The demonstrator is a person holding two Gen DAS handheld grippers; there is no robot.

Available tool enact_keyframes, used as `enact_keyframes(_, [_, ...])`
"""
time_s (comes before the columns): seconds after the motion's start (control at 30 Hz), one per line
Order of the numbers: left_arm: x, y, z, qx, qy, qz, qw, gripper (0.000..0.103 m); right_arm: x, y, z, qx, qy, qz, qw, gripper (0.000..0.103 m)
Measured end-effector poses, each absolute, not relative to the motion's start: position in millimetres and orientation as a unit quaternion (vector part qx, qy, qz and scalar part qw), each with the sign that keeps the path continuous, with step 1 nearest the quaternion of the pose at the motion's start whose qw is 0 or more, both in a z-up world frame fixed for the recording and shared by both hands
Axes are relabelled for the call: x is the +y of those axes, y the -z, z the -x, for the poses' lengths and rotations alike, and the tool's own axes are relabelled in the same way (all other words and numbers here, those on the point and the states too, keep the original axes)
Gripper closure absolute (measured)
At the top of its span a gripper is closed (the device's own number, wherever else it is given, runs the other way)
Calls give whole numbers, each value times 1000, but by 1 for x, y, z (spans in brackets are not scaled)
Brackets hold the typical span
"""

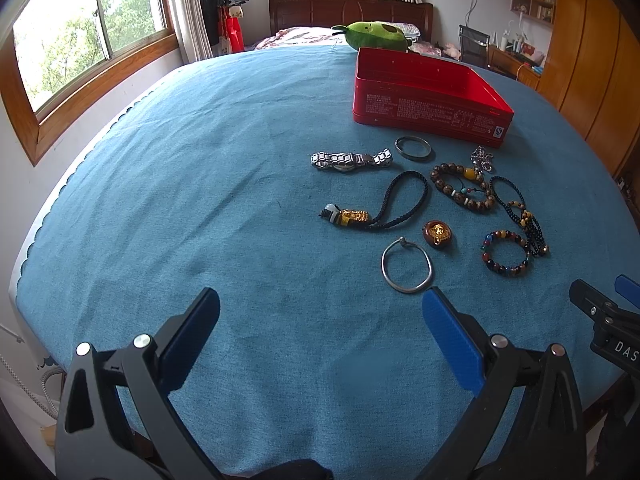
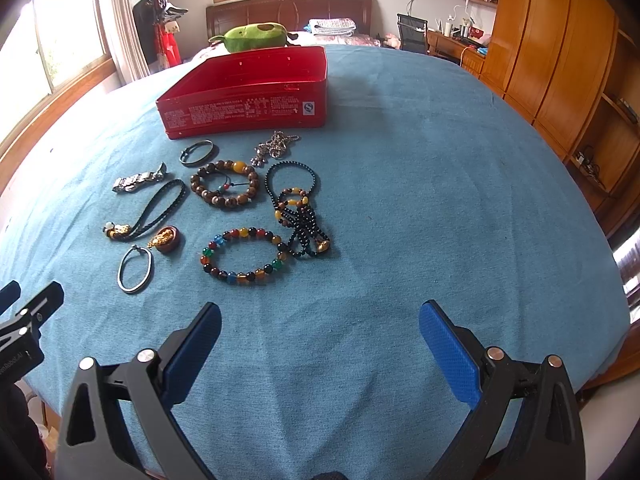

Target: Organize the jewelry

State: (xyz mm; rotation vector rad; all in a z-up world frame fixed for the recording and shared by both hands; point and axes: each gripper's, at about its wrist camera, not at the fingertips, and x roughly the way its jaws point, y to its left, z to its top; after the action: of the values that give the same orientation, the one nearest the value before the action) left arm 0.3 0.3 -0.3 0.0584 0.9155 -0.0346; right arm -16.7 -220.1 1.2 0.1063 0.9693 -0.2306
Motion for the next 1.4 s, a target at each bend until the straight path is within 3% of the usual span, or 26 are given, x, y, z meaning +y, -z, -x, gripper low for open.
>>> enact_keyframes(1.4, [4,-4,0,442,17,-27,897,3,-216,-2,16,467,108,-49,876,4])
